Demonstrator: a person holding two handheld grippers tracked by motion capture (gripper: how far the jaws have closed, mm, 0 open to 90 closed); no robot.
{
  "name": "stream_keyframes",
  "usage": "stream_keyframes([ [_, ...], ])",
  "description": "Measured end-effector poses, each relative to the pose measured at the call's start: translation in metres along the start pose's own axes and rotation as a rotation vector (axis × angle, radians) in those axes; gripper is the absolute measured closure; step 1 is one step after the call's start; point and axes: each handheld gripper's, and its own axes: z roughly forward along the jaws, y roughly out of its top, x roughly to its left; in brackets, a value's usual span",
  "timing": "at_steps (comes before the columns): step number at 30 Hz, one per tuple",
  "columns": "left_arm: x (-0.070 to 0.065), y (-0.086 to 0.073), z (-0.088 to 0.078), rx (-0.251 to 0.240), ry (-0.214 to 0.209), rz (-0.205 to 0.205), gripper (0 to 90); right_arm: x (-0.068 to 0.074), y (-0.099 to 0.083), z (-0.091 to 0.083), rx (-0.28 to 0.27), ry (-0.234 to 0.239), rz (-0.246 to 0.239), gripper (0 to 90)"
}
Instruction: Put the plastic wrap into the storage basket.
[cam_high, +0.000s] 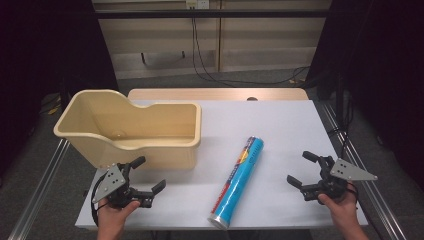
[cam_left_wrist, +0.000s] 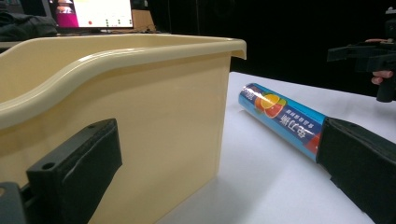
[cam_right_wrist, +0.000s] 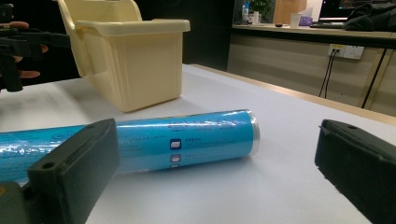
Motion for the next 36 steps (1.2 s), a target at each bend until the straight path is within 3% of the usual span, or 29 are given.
stream_keyframes([
  [13, -0.007, 0.007, 0.011, 0.005, -0.017, -0.014, 0.0, 0.0, 0.0, 0.0, 0.001, -0.002, -0.001, 0.0],
  [36, -0.044, 0.03, 0.066, 0.019, -0.117, -0.019, 0.0, -0.001, 0.0, -0.001, 0.002, -0.006, -0.005, 0.0],
])
